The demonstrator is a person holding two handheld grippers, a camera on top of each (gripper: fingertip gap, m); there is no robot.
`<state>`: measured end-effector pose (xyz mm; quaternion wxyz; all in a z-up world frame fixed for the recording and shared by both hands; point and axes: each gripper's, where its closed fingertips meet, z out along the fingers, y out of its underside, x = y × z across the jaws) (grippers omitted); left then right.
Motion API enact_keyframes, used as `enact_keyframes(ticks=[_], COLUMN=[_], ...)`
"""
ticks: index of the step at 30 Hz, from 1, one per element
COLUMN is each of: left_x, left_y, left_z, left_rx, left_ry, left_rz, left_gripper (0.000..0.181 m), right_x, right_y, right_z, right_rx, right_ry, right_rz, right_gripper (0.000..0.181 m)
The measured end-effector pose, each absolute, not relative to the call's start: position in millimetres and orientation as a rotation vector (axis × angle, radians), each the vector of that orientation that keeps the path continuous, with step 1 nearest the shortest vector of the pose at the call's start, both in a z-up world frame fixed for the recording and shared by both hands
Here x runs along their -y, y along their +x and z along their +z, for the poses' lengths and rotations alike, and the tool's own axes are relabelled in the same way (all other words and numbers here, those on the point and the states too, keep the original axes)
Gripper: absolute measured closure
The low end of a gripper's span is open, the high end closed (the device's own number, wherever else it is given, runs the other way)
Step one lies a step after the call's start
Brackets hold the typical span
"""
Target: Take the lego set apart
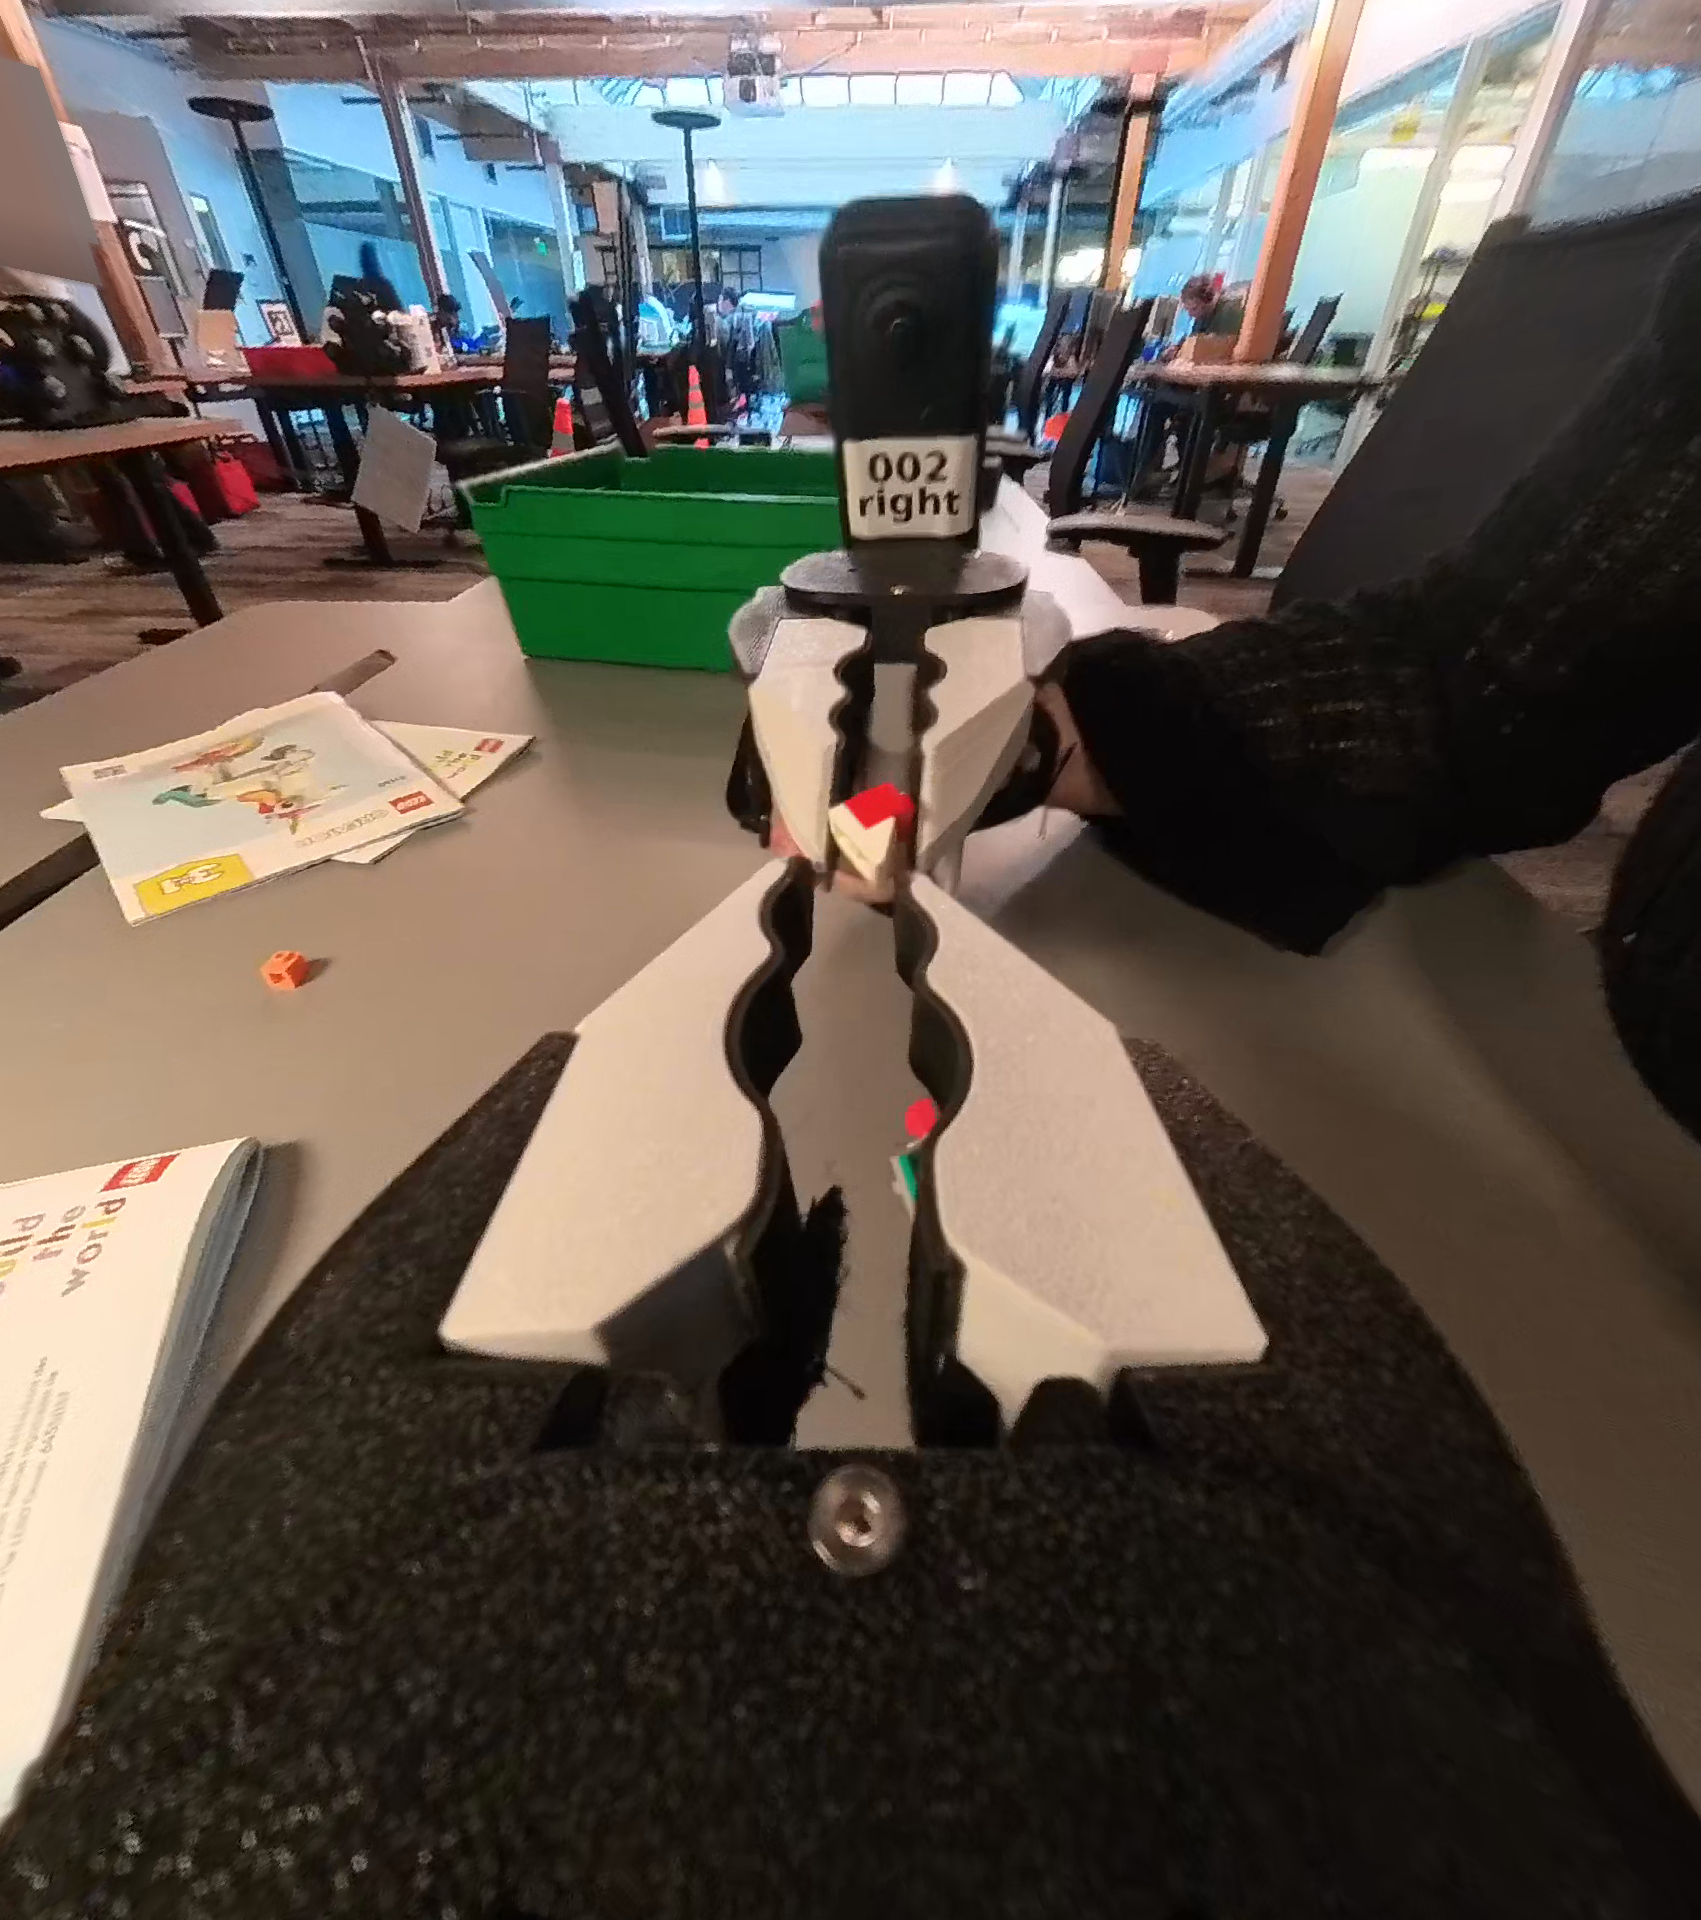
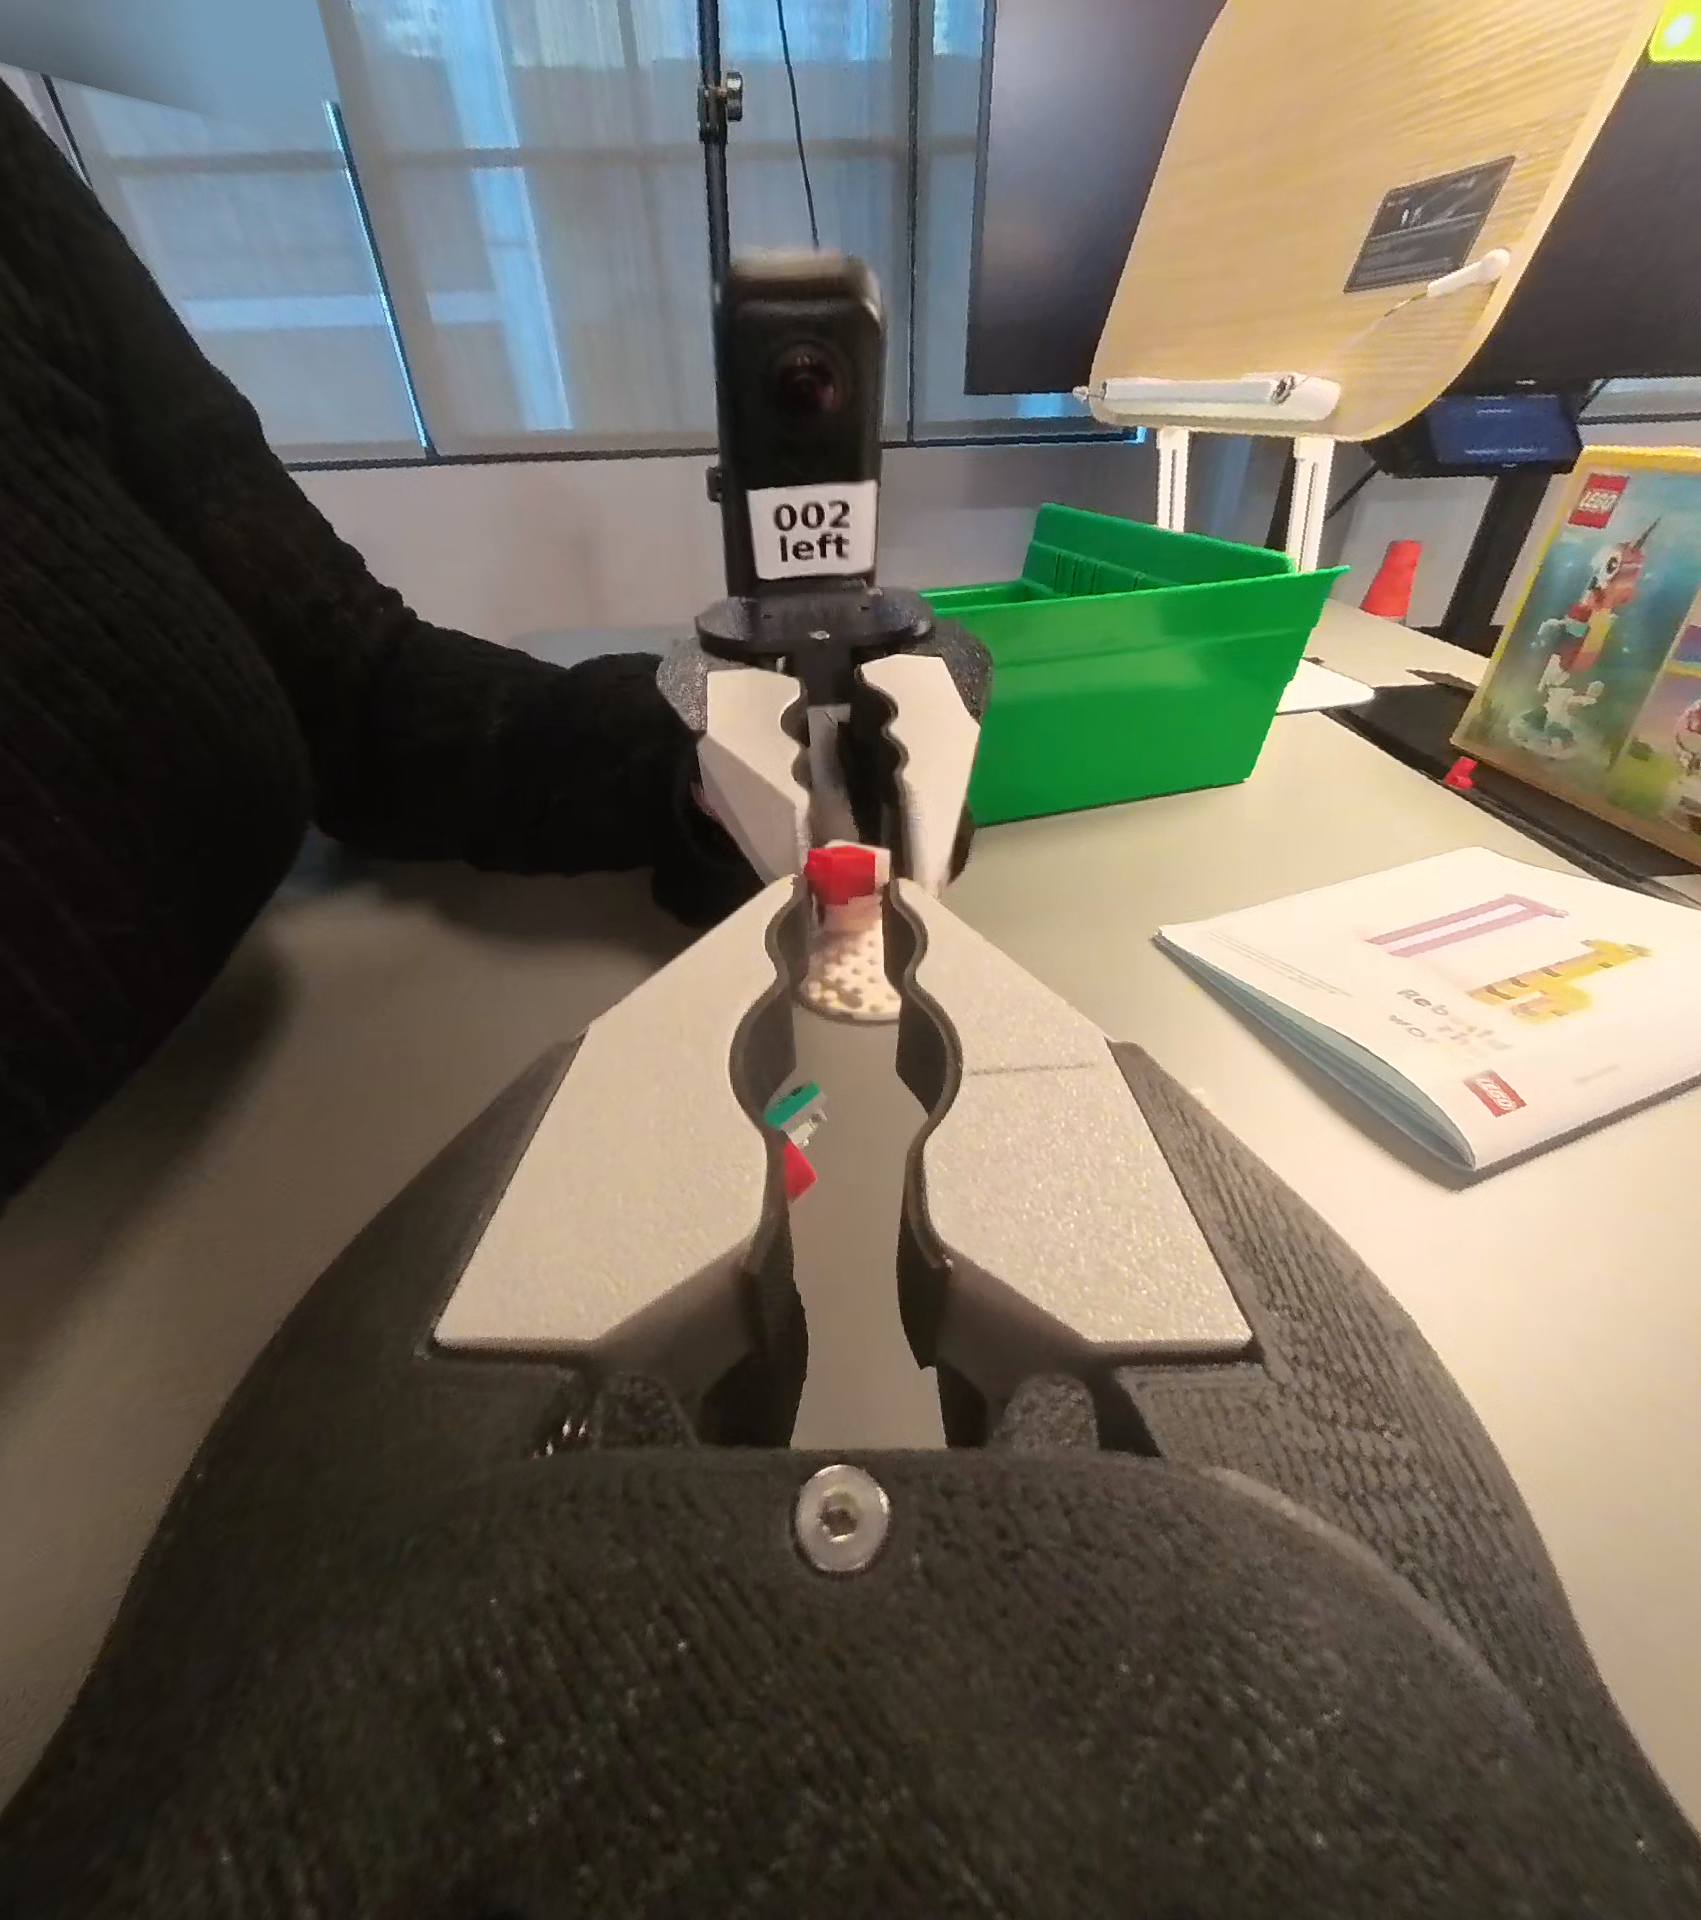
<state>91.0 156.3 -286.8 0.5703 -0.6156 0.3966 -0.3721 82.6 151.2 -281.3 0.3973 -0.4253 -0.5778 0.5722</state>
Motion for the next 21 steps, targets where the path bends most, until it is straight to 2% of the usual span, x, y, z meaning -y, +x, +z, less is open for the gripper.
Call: enact_keyframes(ticks=[5, 12, 21], left_x=[-151.3, -150.0, -154.2], left_y=[88.4, 91.0, 90.5], left_z=[-281.3, -280.5, -285.8], left_rx=[-0.905, -0.9, -0.914], left_ry=[-1.434, -1.433, -1.46], left_rz=[-1.004, -1.03, -0.946], left_gripper=[0.163, 0.172, 0.175], right_x=[-152.0, -147.5, -153.0], right_y=[84.9, 82.6, 80.9], right_z=[-279.5, -283.9, -285.8], right_rx=[1.459, 1.491, 1.478], right_ry=[-1.07, -1.061, -1.085], right_rz=[1.463, 1.441, 1.39], right_gripper=[0.169, 0.169, 0.169])
